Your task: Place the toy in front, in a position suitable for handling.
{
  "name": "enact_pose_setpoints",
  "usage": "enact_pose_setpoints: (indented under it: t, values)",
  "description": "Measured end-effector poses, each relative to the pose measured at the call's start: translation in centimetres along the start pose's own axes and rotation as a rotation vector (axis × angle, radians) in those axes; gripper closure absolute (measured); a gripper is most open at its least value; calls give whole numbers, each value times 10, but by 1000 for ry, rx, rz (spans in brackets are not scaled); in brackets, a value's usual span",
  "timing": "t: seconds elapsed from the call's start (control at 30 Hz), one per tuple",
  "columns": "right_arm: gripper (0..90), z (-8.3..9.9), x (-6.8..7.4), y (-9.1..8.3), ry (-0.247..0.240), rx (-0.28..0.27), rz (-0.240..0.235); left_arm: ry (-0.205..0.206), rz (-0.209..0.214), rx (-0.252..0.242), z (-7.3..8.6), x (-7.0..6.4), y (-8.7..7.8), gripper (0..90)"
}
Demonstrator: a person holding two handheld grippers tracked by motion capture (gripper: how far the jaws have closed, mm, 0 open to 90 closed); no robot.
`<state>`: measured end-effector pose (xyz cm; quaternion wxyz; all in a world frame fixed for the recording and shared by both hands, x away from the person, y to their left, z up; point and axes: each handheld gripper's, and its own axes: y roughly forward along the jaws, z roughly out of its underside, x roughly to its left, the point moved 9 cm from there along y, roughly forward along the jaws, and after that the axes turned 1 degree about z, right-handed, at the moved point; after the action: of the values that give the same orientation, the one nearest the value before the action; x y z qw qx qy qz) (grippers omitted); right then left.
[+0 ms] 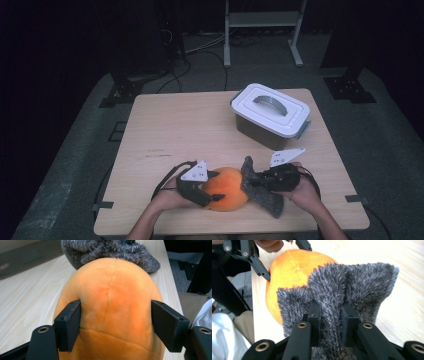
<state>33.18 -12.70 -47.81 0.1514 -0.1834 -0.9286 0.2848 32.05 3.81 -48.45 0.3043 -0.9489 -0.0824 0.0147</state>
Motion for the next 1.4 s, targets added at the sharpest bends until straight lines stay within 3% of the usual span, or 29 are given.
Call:
enact_pose_setpoints:
  t: [0.13, 0.23, 0.3, 0.4, 0.57, 0.7, 0.77, 0.87, 1.0, 1.1, 1.23, 1.4]
  values:
    - [728, -18, 21, -1, -55, -73, -50, -1, 1, -2, 0, 0, 0, 279]
    - [724, -13, 28, 8, -102, -27, -54, -12, 10, -9, 2, 1, -1, 279]
    - [724, -10, 24, 8, -77, -23, -67, -26, 8, -11, 3, 3, -2, 279]
    - [726, 2, 14, 7, -43, 9, -47, -54, 11, -22, 5, 6, -3, 279]
    - [731, 12, 0, 3, -13, 54, 18, -75, 15, -17, 9, 9, -7, 279]
    - [730, 0, 8, 0, -16, -2, -13, -81, 21, -23, 11, 11, -8, 279]
    - [726, 5, 11, 7, -28, 31, -25, -77, 22, -20, 11, 10, -8, 279]
    - [726, 10, 9, 9, 0, 54, -41, -77, 20, -19, 11, 10, -7, 279]
    - [725, 18, 0, 7, 20, 92, -7, -93, 27, -30, 12, 11, -8, 279]
    - [725, 7, 1, 3, 10, 44, 6, -88, 31, -27, 11, 9, -7, 279]
    - [719, -14, 12, 3, -1, -51, -21, -77, 34, -19, 9, 7, -6, 269]
    - [717, -8, 22, 13, -38, -10, -52, -59, 24, 2, 0, 5, -8, 181]
